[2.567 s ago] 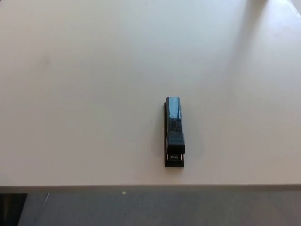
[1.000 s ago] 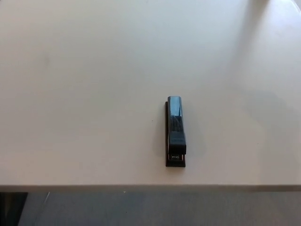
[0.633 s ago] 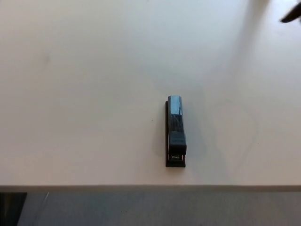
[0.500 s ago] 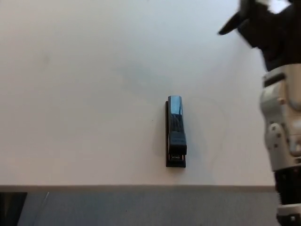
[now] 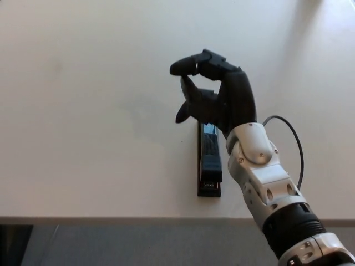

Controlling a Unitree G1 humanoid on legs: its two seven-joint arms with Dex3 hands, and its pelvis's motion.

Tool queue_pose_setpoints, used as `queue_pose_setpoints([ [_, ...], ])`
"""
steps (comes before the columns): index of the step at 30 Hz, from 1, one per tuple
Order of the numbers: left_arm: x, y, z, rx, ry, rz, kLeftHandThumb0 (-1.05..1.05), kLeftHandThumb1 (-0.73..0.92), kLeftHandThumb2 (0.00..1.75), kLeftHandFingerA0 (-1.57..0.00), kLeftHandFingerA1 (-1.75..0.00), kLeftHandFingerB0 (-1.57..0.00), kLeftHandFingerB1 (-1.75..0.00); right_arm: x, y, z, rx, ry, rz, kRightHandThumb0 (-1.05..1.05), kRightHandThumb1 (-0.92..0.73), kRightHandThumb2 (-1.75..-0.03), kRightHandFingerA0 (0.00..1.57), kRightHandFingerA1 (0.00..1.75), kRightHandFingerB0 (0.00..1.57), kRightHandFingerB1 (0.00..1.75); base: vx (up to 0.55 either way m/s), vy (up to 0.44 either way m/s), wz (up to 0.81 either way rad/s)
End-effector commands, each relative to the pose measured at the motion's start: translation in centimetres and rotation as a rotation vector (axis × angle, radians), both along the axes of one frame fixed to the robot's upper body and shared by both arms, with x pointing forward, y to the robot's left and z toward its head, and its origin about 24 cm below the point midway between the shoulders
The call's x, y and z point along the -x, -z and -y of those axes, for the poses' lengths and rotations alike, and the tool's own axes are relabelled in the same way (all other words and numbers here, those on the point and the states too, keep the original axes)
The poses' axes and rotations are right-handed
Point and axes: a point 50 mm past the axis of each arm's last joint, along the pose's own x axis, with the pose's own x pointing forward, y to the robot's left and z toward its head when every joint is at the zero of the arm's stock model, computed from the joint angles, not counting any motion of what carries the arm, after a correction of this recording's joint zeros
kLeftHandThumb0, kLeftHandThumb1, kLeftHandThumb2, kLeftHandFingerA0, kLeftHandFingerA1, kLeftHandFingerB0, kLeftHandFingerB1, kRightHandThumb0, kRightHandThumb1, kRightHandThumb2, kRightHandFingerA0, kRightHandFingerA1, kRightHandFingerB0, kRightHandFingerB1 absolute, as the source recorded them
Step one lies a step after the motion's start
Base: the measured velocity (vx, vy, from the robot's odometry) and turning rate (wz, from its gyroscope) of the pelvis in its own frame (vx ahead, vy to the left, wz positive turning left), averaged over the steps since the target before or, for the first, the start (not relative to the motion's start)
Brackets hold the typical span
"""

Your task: The robot uses its right hand to press on the stapler that is in the middle of the desk

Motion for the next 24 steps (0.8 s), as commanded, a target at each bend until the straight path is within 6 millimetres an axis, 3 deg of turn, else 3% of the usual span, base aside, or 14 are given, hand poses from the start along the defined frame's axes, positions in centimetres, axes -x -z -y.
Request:
queue_pose_setpoints([
  [1, 0.1, -0.5, -0.5, -0.027, 0.016, 0.024, -0.19, 0.87, 1.27, -0.03, -0.49, -0.02, -0.49, 0.0, 1.1, -1.0, -0.032, 0.004, -0.033, -0.19, -0.83, -0.68, 1.1, 1.34, 0.74, 1.08, 0.0, 0.0, 0.0],
  [2, 0.1, -0.5, -0.5, -0.027, 0.017, 0.025, -0.19, 0.88, 1.27, -0.03, -0.49, -0.01, -0.49, 0.0, 1.2, -1.0, -0.034, 0.006, -0.035, -0.16, -0.86, -0.7, 1.06, 1.44, 0.72, 1.15, 0.0, 0.0, 0.0],
  [5, -0.1, -0.6, -0.5, -0.02, 0.016, 0.026, -0.19, 0.88, 1.28, -0.02, -0.48, -0.01, -0.49, -0.1, 2.2, -0.4, -0.02, 0.032, -0.074, -0.18, -0.81, -0.7, 1.11, 1.36, 0.76, 1.14, 0.0, 0.0, 0.0],
  [8, -0.1, -0.6, -0.5, -0.012, 0.022, 0.03, -0.2, 0.87, 1.28, -0.02, -0.49, -0.01, -0.49, -0.1, 3.1, 0.1, -0.009, 0.047, -0.116, -0.19, -0.81, -0.66, 1.21, 1.17, 0.76, 1.16, 0.0, 0.0, 0.0],
  [12, -0.2, -0.6, -0.5, -0.013, 0.018, 0.027, -0.19, 0.87, 1.28, -0.01, -0.48, -0.01, -0.49, 0.0, 3.8, 0.3, -0.019, 0.042, -0.148, -0.17, -0.79, -0.68, 1.22, 1.15, 0.75, 1.13, 0.0, 0.0, 0.0],
  [16, -0.3, -0.7, -0.5, -0.022, 0.031, 0.025, -0.19, 0.87, 1.27, -0.01, -0.48, -0.01, -0.48, 0.4, 4.4, -0.1, 0.005, 0.029, -0.159, -0.2, -0.8, -0.64, 1.23, 1.11, 0.76, 1.12, 0.0, 0.0, 0.0],
  [17, -0.4, -0.8, -0.5, -0.026, 0.031, 0.028, -0.19, 0.87, 1.27, -0.02, -0.48, -0.01, -0.48, 0.4, 4.6, -0.3, 0.005, 0.028, -0.173, -0.22, -0.79, -0.63, 1.24, 1.07, 0.79, 1.05, 0.0, 0.0, 0.0],
  [22, -0.7, -0.7, -0.4, -0.032, 0.034, 0.022, -0.19, 0.88, 1.27, -0.01, -0.48, 0.0, -0.48, 1.0, 5.1, -1.2, 0.004, -0.005, -0.183, -0.13, -0.76, -0.71, 1.17, 1.16, 0.81, 1.02, 0.0, 0.0, 0.0],
  [24, -0.9, -0.8, -0.3, -0.035, 0.037, 0.024, -0.19, 0.88, 1.27, -0.01, -0.48, -0.01, -0.48, 1.0, 4.7, -1.9, -0.01, -0.007, -0.184, -0.16, -0.8, -0.65, 1.16, 1.12, 0.81, 0.98, 0.0, 0.0, 0.0],
])
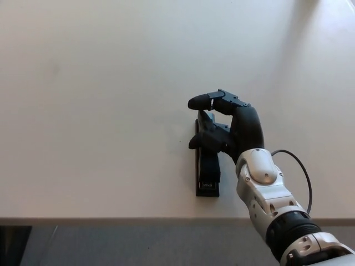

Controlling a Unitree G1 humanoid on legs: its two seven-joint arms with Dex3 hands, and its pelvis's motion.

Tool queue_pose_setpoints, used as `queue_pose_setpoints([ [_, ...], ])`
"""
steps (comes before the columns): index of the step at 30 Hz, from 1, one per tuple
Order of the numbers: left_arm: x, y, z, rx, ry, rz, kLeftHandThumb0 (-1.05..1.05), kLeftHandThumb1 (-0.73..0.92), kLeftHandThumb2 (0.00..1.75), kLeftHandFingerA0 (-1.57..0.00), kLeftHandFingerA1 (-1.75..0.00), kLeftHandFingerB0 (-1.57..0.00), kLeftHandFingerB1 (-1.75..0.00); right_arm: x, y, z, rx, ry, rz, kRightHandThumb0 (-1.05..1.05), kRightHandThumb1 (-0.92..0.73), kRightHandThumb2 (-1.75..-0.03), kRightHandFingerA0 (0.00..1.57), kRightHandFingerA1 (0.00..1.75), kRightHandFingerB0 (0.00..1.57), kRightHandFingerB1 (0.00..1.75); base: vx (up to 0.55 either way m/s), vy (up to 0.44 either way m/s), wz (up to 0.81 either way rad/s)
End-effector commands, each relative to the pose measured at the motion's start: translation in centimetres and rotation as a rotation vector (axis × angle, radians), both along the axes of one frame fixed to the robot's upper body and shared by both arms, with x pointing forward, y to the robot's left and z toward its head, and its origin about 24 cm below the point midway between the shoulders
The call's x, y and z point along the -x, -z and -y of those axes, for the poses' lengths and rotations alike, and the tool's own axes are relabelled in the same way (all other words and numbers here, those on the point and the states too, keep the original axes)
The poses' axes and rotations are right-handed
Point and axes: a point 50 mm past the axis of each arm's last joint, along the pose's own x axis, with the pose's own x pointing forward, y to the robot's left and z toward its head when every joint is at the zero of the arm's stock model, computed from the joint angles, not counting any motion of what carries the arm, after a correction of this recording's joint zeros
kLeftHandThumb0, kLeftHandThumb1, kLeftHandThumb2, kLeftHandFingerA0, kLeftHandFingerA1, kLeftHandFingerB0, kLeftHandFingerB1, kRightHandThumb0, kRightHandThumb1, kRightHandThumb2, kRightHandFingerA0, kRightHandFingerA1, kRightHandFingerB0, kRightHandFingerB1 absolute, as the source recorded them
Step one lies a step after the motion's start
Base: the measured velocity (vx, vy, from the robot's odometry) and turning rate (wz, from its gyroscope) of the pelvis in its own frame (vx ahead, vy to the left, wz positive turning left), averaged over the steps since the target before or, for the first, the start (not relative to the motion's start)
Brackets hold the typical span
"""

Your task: The robot uses its right hand to press on the stapler that is in the middle of the desk

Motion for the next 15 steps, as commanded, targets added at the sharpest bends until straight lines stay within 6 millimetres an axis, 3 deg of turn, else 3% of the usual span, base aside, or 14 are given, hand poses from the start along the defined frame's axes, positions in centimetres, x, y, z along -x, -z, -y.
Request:
queue_pose_setpoints([
  [1, -0.4, -0.5, -0.4, -0.03, 0.008, 0.01, -0.19, 0.87, 1.27, -0.01, -0.48, -0.01, -0.48, 0.8, 0.0, -3.8, -0.034, -0.063, -0.038, -0.17, -0.8, -0.63, 1.17, 1.11, 0.8, 1.02, 0.0, 0.0, 0.0],
  [4, -0.6, -0.7, -0.5, -0.044, 0.018, 0.016, -0.19, 0.87, 1.27, -0.01, -0.48, -0.01, -0.48, 0.8, -0.6, -4.5, -0.037, -0.077, -0.019, -0.21, -0.78, -0.63, 1.16, 1.22, 0.79, 1.0, 0.0, 0.0, 0.0],
  [5, -0.6, -0.7, -0.5, -0.045, 0.019, 0.014, -0.19, 0.87, 1.27, -0.01, -0.48, 0.0, -0.48, 0.9, -0.6, -4.6, -0.029, -0.083, -0.013, -0.22, -0.78, -0.63, 1.21, 1.17, 0.8, 1.01, 0.0, 0.0, 0.0],
  [8, -0.7, -0.7, -0.5, -0.04, 0.026, 0.011, -0.19, 0.87, 1.27, -0.01, -0.48, 0.0, -0.48, 1.2, -0.5, -4.9, -0.021, -0.111, 0.001, -0.2, -0.81, -0.64, 1.19, 1.23, 0.79, 1.1, 0.0, 0.0, 0.0],
  [12, -0.9, -0.7, -0.4, -0.048, 0.032, 0.008, -0.19, 0.87, 1.27, -0.01, -0.48, 0.0, -0.48, 1.8, 0.2, -5.7, -0.012, -0.159, -0.011, -0.17, -0.76, -0.77, 1.2, 1.2, 0.8, 1.12, 0.0, 0.0, 0.0],
  [15, -0.9, -0.7, -0.4, -0.058, 0.034, 0.0, -0.19, 0.87, 1.27, -0.01, -0.48, 0.0, -0.48, 2.4, 1.3, -6.0, 0.008, -0.182, -0.059, -0.17, -0.79, -0.72, 1.24, 1.21, 0.75, 1.14, 0.0, 0.0, 0.0],
])
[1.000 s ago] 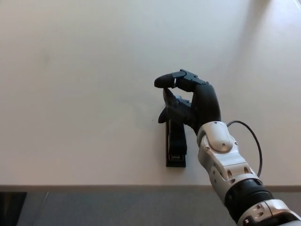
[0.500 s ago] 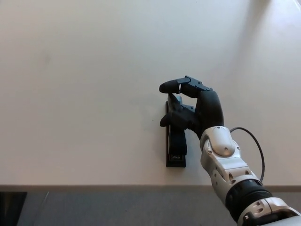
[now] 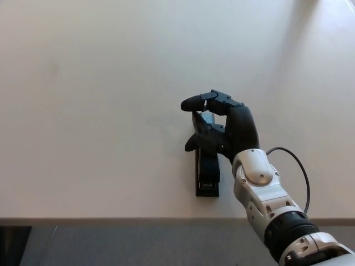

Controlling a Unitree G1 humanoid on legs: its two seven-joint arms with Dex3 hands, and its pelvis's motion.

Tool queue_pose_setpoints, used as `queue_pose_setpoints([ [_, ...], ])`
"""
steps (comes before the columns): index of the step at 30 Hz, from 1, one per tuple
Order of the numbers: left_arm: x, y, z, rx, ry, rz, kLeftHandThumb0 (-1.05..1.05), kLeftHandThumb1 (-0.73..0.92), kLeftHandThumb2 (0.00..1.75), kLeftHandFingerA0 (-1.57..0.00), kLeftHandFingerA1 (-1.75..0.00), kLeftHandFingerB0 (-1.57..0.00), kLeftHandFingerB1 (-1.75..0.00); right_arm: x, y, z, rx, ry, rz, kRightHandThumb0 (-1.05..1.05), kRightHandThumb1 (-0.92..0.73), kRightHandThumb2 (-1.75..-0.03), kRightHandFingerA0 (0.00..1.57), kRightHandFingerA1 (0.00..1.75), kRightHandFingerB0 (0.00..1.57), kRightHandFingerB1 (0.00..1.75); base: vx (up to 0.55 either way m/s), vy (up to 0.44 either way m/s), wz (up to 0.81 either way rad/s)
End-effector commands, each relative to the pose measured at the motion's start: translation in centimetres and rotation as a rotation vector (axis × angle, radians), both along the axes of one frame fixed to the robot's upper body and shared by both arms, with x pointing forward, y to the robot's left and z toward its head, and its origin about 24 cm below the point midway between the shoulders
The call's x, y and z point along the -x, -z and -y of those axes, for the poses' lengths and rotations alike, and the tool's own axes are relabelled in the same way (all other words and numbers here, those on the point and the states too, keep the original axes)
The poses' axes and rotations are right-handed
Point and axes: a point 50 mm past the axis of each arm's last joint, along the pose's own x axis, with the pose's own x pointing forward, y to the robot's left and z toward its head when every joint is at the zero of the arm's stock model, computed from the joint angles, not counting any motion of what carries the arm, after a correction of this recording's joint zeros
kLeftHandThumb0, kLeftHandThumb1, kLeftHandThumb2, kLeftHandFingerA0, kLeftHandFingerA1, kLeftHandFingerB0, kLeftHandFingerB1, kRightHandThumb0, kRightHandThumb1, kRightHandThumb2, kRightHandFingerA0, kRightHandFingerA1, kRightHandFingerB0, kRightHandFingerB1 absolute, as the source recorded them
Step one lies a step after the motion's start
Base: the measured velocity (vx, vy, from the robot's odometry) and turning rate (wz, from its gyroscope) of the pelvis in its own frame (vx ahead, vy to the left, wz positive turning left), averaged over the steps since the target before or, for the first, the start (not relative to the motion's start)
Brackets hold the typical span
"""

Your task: The robot uses its right hand to press on the stapler that is in the middle of the desk

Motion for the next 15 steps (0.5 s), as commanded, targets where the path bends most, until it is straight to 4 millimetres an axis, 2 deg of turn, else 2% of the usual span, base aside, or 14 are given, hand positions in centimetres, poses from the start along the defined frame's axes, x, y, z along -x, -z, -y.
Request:
queue_pose_setpoints([
  [1, -0.1, -0.6, -0.7, -0.052, 0.005, -0.002, -0.19, 0.87, 1.27, -0.01, -0.48, 0.0, -0.48, 2.3, 1.7, -5.2, -0.033, -0.136, -0.096, -0.17, -0.79, -0.72, 1.24, 1.21, 0.75, 1.14, 0.0, 0.0, 0.0],
  [4, 0.4, -0.2, -0.6, -0.048, 0.007, -0.016, -0.19, 0.88, 1.27, -0.01, -0.48, 0.0, -0.48, 3.8, 4.5, -4.8, -0.009, -0.136, -0.202, -0.15, -0.8, -0.7, 1.2, 1.21, 0.75, 1.15, 0.0, 0.0, 0.0],
  [6, 1.4, 0.3, -0.4, -0.043, 0.007, -0.033, -0.19, 0.87, 1.27, -0.01, -0.48, 0.0, -0.48, 5.7, 7.2, -4.2, 0.006, -0.124, -0.291, -0.15, -0.79, -0.7, 1.13, 1.3, 0.75, 1.18, 0.0, 0.0, 0.0],
  [7, 2.2, 0.6, -0.3, -0.044, 0.014, -0.047, -0.19, 0.88, 1.27, -0.01, -0.48, 0.0, -0.48, 6.8, 8.7, -3.8, 0.016, -0.112, -0.352, -0.16, -0.8, -0.67, 1.14, 1.26, 0.76, 1.17, 0.0, 0.0, 0.0],
  [9, 3.1, 1.0, -0.1, -0.04, 0.015, -0.067, -0.2, 0.87, 1.27, -0.01, -0.48, 0.0, -0.48, 8.6, 10.8, -3.1, 0.061, -0.102, -0.431, -0.17, -0.81, -0.64, 1.16, 1.24, 0.74, 1.13, 0.0, 0.0, 0.0],
  [10, 3.6, 1.1, -0.1, -0.04, 0.017, -0.078, -0.2, 0.87, 1.27, -0.01, -0.48, 0.0, -0.48, 9.4, 11.6, -2.8, 0.072, -0.099, -0.458, -0.17, -0.81, -0.64, 1.13, 1.2, 0.74, 1.02, 0.0, 0.0, 0.0],
  [12, 5.6, 1.8, 0.1, -0.037, 0.02, -0.119, -0.2, 0.87, 1.27, -0.01, -0.48, 0.0, -0.48, 11.6, 13.5, -2.4, 0.087, -0.095, -0.52, -0.19, -0.81, -0.64, 1.12, 1.23, 0.72, 1.07, 0.0, 0.0, 0.0],
  [13, 6.0, 1.9, 0.1, -0.039, 0.022, -0.129, -0.2, 0.87, 1.27, -0.01, -0.48, 0.0, -0.48, 12.2, 13.9, -2.2, 0.092, -0.094, -0.537, -0.19, -0.81, -0.64, 1.12, 1.23, 0.72, 1.07, 0.0, 0.0, 0.0],
  [14, 7.1, 2.2, 0.2, -0.036, 0.024, -0.153, -0.19, 0.87, 1.27, -0.01, -0.48, 0.0, -0.48, 13.8, 15.1, -1.8, 0.096, -0.088, -0.582, -0.18, -0.81, -0.64, 1.11, 1.24, 0.72, 1.09, 0.0, 0.0, 0.0],
  [15, 7.6, 2.3, 0.2, -0.034, 0.025, -0.161, -0.19, 0.88, 1.27, -0.01, -0.48, 0.0, -0.48, 14.6, 15.7, -1.6, 0.104, -0.085, -0.605, -0.19, -0.81, -0.64, 1.12, 1.21, 0.73, 1.06, 0.0, 0.0, 0.0],
])
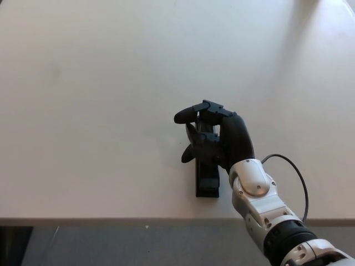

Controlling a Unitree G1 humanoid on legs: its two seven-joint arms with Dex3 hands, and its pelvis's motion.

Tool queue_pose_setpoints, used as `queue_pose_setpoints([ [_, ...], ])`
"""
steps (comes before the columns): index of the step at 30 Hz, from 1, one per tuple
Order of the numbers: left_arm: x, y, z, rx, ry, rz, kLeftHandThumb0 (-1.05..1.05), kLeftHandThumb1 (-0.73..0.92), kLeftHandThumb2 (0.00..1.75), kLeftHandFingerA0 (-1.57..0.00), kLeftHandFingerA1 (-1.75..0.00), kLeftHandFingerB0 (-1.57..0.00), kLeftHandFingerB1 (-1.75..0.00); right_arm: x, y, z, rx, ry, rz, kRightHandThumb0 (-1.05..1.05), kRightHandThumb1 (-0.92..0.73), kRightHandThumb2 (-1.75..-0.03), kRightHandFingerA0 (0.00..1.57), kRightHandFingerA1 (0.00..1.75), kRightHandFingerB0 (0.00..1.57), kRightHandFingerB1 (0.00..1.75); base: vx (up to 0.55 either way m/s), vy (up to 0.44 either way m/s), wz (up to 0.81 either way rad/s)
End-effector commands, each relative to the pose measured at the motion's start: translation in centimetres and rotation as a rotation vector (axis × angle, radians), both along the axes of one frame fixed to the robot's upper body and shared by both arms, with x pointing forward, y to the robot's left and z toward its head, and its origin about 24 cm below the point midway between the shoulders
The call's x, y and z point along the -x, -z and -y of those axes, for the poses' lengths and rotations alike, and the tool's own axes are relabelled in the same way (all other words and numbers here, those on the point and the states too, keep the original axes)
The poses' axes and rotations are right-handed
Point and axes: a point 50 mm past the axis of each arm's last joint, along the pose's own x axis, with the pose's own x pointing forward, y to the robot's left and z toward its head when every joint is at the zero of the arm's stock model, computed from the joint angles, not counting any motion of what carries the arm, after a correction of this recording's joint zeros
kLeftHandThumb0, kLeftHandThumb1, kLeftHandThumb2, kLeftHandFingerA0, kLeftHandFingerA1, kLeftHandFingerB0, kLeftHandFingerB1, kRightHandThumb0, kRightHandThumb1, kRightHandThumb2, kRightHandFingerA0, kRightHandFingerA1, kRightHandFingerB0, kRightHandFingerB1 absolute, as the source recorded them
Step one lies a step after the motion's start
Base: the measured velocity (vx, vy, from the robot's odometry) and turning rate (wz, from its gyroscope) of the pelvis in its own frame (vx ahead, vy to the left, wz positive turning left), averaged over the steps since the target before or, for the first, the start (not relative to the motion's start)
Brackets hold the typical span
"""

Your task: The robot uses its right hand to press on the stapler that is in the middle of the desk

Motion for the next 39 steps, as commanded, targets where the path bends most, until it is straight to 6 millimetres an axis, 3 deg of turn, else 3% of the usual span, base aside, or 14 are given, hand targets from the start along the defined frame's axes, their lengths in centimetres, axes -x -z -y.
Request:
queue_pose_setpoints([
  [1, 5.0, 1.2, 0.3, -0.027, 0.026, -0.085, -0.19, 0.88, 1.27, -0.01, -0.48, 0.0, -0.48, 14.0, 14.1, -1.1, 0.084, -0.031, -0.613, -0.19, -0.81, -0.64, 1.13, 1.22, 0.74, 1.09, 0.0, 0.0, 0.0],
  [4, 7.4, 1.4, 0.5, -0.081, 0.101, -0.135, -0.19, 0.87, 1.27, -0.02, -0.49, -0.02, -0.48, 17.7, 16.2, -0.1, 0.103, -0.013, -0.721, -0.18, -0.81, -0.64, 1.15, 1.21, 0.74, 1.07, 0.0, 0.0, 0.0],
  [5, 7.9, 1.6, 0.6, -0.064, 0.071, -0.13, -0.32, 0.92, 0.82, -0.15, -0.41, -0.09, -0.37, 18.5, 16.6, 0.1, 0.11, -0.011, -0.74, -0.17, -0.81, -0.64, 1.17, 1.19, 0.76, 1.04, 0.0, 0.0, 0.0],
  [6, 8.9, 1.6, 0.6, -0.06, 0.102, -0.161, -0.19, 0.87, 1.27, -0.02, -0.49, -0.01, -0.49, 20.1, 17.4, 0.6, 0.098, 0.013, -0.81, -0.22, -0.79, -0.63, 1.15, 1.2, 0.75, 1.07, 0.0, 0.0, 0.0],
  [13, 10.6, 1.9, 0.8, -0.05, 0.102, -0.215, -0.18, 0.88, 1.27, -0.02, -0.48, -0.01, -0.48, 23.1, 18.5, 1.2, 0.12, 0.007, -0.882, -0.18, -0.8, -0.64, 1.15, 1.19, 0.75, 1.16, 0.0, 0.0, 0.0],
  [15, 10.7, 2.0, 0.8, -0.04, 0.073, -0.222, -0.18, 0.88, 1.27, 0.0, -0.48, 0.0, -0.47, 23.9, 18.8, 1.5, 0.118, 0.016, -0.923, -0.2, -0.79, -0.63, 1.17, 1.15, 0.73, 1.06, 0.0, 0.0, 0.0],
  [22, 10.4, 1.9, 0.7, -0.054, 0.089, -0.214, -0.18, 0.88, 1.27, -0.01, -0.48, -0.01, -0.48, 24.2, 19.0, 1.9, 0.156, 0.03, -0.931, -0.21, -0.79, -0.63, 1.15, 1.21, 0.78, 0.94, 0.0, 0.0, 0.0],
  [25, 10.3, 1.8, 0.7, -0.064, 0.099, -0.213, -0.18, 0.88, 1.27, -0.01, -0.48, -0.01, -0.48, 24.0, 18.9, 2.0, 0.151, 0.036, -0.927, -0.23, -0.78, -0.63, 1.15, 1.21, 0.77, 0.99, 0.0, 0.0, 0.0],
  [29, 10.0, 2.0, 0.7, -0.039, 0.061, -0.195, -0.19, 0.87, 1.27, -0.02, -0.49, -0.01, -0.48, 22.8, 18.6, 2.0, 0.124, 0.042, -0.901, -0.19, -0.8, -0.63, 1.12, 1.28, 0.72, 1.01, 0.0, 0.0, 0.0],
  [31, 9.3, 1.8, 0.6, -0.065, 0.084, -0.182, -0.19, 0.87, 1.27, -0.03, -0.49, -0.02, -0.49, 19.8, 17.5, 1.6, 0.093, 0.064, -0.804, -0.23, -0.79, -0.65, 1.13, 1.32, 0.74, 1.16, 0.0, 0.0, 0.0],
  [33, 8.6, 1.7, 0.6, -0.068, 0.086, -0.166, -0.19, 0.87, 1.27, -0.03, -0.49, -0.02, -0.49, 18.8, 17.1, 1.5, 0.086, 0.065, -0.779, -0.23, -0.79, -0.65, 1.13, 1.32, 0.74, 1.16, 0.0, 0.0, 0.0],
  [34, 7.4, 1.3, 0.6, -0.055, 0.093, -0.119, -0.19, 0.87, 1.27, -0.03, -0.49, -0.03, -0.49, 14.7, 14.8, 1.1, -0.007, 0.07, -0.633, -0.16, -0.76, -0.7, 1.13, 1.39, 0.8, 1.19, 0.0, 0.0, 0.0],
  [36, 6.5, 1.2, 0.6, -0.055, 0.094, -0.097, -0.19, 0.87, 1.27, -0.03, -0.49, -0.03, -0.49, 13.3, 14.1, 1.1, -0.007, 0.071, -0.598, -0.16, -0.76, -0.7, 1.13, 1.39, 0.8, 1.19, 0.0, 0.0, 0.0],
  [39, 4.0, 0.7, 0.4, -0.083, 0.099, -0.054, -0.2, 0.86, 1.26, -0.03, -0.49, -0.03, -0.49, 7.0, 9.0, 0.6, -0.071, 0.065, -0.348, -0.14, -0.72, -0.77, 1.18, 1.32, 0.82, 1.15, 0.0, 0.0, 0.0],
])
